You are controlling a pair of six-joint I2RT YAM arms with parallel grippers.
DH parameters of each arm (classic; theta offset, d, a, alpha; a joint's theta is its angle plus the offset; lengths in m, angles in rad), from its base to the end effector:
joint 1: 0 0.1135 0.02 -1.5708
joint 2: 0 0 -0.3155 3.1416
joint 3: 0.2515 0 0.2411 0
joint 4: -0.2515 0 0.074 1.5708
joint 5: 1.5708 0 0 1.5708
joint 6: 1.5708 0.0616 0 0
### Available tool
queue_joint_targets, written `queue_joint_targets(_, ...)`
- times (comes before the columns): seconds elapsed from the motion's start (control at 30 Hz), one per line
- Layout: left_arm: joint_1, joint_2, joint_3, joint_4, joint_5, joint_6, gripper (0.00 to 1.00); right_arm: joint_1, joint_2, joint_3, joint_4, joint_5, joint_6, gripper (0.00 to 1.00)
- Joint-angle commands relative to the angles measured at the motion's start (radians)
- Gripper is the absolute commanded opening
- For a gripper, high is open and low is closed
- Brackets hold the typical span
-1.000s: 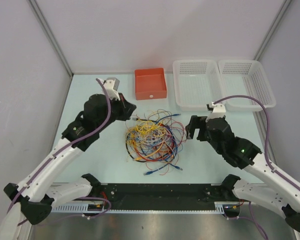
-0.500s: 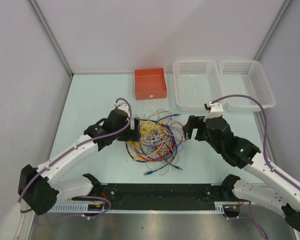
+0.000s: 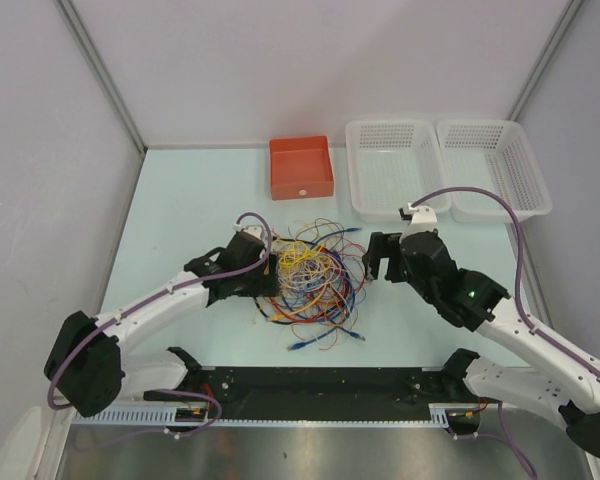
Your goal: Untangle the cables
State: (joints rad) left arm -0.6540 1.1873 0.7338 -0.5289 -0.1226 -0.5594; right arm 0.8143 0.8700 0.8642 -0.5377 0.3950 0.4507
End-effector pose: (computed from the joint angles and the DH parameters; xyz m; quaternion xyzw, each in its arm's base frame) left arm 0.1738 -0.1237 0.2453 0.0274 0.9550 -0.1169 0.2712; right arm 0.1287 0.1018 0.3456 -0.0596 0.8574 0.1470 0.4896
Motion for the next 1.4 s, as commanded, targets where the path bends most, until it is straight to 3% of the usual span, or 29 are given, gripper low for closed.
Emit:
queue_joint_targets(0.0,-0.009,0.037,-0.017,0.079,0.008,-0.017,0.75,0.003,0.009,0.001,-0.004,0.019,-0.007,1.00)
queue_joint_targets(0.07,-0.009,0.047,-0.016,0.107,0.000,-0.013,0.60,0.003,0.009,0.001,-0.001,0.019,-0.009,1.00)
queue_joint_targets(0.1,-0.007,0.054,-0.011,0.115,-0.008,-0.013,0.40,0.003,0.009,0.002,-0.001,0.021,-0.009,1.00)
queue_joint_targets(0.17,-0.007,0.057,0.005,0.122,-0.023,-0.016,0.23,0.003,0.004,0.001,-0.004,0.021,-0.009,1.00)
queue_joint_targets(0.2,-0.009,0.046,0.012,0.121,-0.026,-0.014,0.07,0.003,0.000,0.001,-0.007,0.021,-0.009,1.00)
queue_joint_targets(0.23,-0.007,0.038,0.018,0.113,-0.032,-0.014,0.00,0.005,-0.003,0.001,-0.008,0.021,-0.007,1.00)
queue_joint_targets(0.4,-0.032,-0.064,0.120,0.046,-0.048,0.018,0.00,0.003,-0.026,0.001,-0.007,0.016,-0.012,1.00)
queue_joint_targets(0.67,-0.058,-0.186,0.432,0.006,0.037,0.088,0.00,0.006,-0.114,0.004,0.096,-0.059,-0.010,0.98)
queue_joint_targets(0.8,-0.071,-0.121,0.610,-0.057,0.095,0.128,0.00,0.006,-0.141,0.036,0.153,-0.119,-0.015,0.97)
queue_joint_targets(1.13,-0.165,0.072,1.047,-0.152,0.086,0.205,0.00,0.006,-0.106,0.114,0.304,-0.234,-0.061,0.96)
queue_joint_targets(1.37,-0.185,0.176,1.223,-0.215,0.081,0.234,0.00,0.006,-0.042,0.125,0.471,-0.315,-0.101,0.91)
